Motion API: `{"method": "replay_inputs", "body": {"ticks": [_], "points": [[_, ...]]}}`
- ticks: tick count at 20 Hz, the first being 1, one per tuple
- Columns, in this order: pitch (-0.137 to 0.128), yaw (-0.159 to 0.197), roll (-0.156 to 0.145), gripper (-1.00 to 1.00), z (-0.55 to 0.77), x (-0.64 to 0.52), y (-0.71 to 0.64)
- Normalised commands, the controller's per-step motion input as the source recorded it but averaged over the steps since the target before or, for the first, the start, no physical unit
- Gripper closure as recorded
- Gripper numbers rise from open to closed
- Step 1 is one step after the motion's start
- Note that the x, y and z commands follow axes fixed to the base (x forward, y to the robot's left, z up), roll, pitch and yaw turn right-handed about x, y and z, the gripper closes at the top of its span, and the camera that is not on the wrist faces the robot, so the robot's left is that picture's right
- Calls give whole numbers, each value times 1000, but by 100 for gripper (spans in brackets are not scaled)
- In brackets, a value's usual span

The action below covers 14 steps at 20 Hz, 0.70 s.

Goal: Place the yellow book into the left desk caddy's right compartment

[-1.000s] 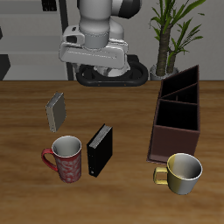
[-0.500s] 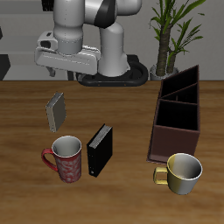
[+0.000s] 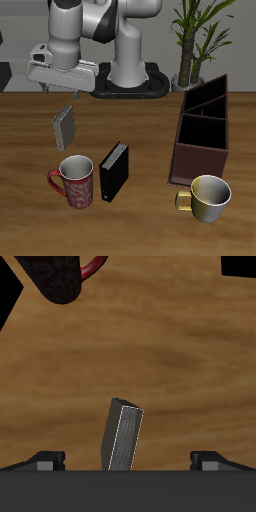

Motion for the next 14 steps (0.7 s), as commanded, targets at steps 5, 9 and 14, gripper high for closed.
{"method": "replay_inputs", "body": {"ticks": [5, 9, 14], "points": [[9, -34, 17, -100, -362, -86, 8], [14, -29, -10, -100, -300, -27, -67], [2, -64, -5, -100, -263, -22, -52]]}}
